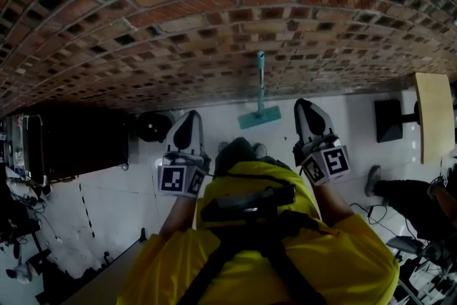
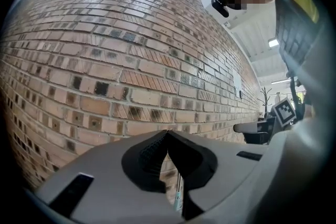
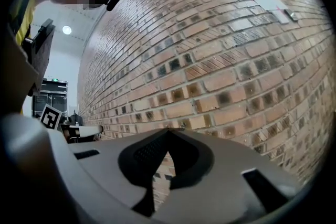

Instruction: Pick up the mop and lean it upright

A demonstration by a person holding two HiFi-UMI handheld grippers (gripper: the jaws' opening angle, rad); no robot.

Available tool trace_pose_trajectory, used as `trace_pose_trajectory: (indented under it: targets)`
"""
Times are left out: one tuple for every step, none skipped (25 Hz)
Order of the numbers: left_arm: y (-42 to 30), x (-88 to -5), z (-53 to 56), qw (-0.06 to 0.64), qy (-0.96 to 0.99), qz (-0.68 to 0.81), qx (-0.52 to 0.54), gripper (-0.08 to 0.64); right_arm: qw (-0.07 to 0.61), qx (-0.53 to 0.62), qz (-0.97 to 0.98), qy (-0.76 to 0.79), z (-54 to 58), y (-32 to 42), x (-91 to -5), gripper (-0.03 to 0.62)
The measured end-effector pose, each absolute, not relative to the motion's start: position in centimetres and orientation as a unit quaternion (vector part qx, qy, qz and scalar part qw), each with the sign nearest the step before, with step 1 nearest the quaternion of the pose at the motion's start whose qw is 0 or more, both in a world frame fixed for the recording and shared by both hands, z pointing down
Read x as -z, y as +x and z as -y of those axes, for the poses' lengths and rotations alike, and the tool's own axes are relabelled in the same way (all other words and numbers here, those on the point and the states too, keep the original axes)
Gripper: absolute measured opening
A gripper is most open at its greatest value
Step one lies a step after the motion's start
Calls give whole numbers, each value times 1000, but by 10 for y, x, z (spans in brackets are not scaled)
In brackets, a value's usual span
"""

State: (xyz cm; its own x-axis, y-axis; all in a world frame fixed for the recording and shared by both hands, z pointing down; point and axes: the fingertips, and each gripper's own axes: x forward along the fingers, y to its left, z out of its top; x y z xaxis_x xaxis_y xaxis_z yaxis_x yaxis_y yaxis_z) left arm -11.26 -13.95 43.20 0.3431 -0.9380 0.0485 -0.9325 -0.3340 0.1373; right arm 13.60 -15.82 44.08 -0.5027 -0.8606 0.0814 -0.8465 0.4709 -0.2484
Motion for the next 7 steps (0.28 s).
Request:
trace_pose_trajectory:
  targets:
    - [-114,-433,139,69,815,575,18,3,28,129,-858,-497,158,136,-441,5]
    - [-116,-434,140,66,814,577,16,3,27,128,-859,-495,158,136,-443,5]
    - [-118,-436,140,65,812,579,14,3,25,127,-860,-494,157,137,-444,5]
    - [-120,-438,140,67,810,582,13,3,24,128,-860,-493,156,137,-446,5]
    - [-123,-441,140,70,808,585,12,3,24,130,-860,-493,154,139,-447,5]
    - [-125,-443,140,74,806,588,12,3,24,134,-859,-493,153,140,-449,5]
    - [-127,-445,139,79,804,590,11,3,25,138,-858,-494,152,141,-450,5]
